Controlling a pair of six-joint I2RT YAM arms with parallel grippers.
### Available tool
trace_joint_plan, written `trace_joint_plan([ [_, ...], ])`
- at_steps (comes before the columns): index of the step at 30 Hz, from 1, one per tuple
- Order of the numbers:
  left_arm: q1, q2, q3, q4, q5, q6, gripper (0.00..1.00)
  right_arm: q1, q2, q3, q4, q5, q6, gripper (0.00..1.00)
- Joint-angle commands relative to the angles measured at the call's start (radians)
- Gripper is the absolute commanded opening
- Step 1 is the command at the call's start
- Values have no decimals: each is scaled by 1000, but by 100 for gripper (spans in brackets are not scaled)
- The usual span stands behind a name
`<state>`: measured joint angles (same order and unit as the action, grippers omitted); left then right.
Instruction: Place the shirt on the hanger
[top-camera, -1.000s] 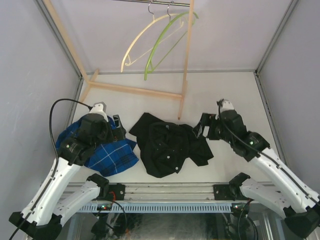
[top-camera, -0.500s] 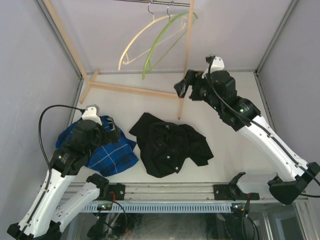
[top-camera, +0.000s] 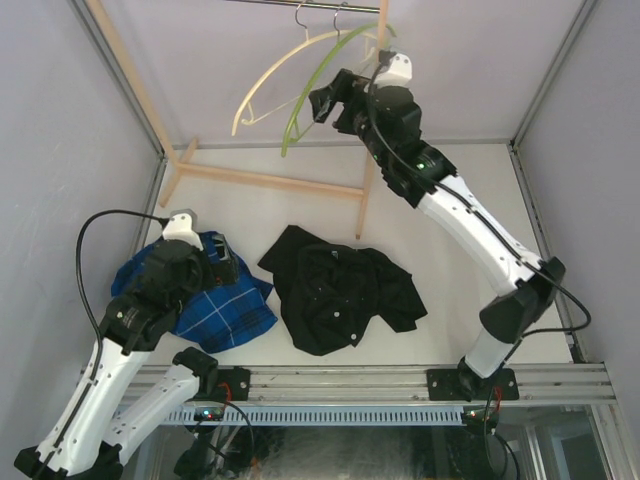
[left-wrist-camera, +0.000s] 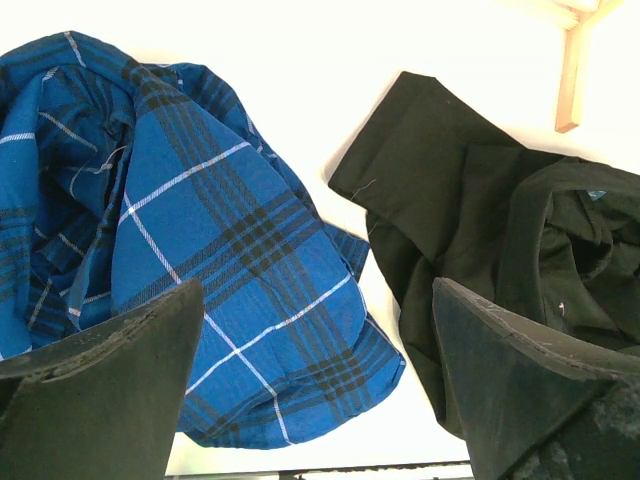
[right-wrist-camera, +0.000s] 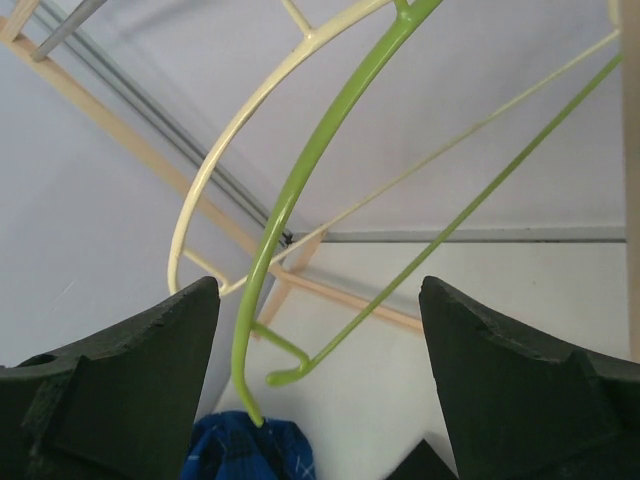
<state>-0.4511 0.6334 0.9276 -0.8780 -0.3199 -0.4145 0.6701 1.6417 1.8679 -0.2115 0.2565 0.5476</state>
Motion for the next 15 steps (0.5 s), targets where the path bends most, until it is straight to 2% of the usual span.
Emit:
trace_joint_plan([
  [1,4,-10,-20,34,-15,22,99,6,88,118,105,25,13,81],
  [8,3,-15,-22,36,-11,23,99,14,216,244,136,-10,43,77],
  [15,3,-13,-24,36,-6,24,99,17,280,284,138,-7,51,63],
])
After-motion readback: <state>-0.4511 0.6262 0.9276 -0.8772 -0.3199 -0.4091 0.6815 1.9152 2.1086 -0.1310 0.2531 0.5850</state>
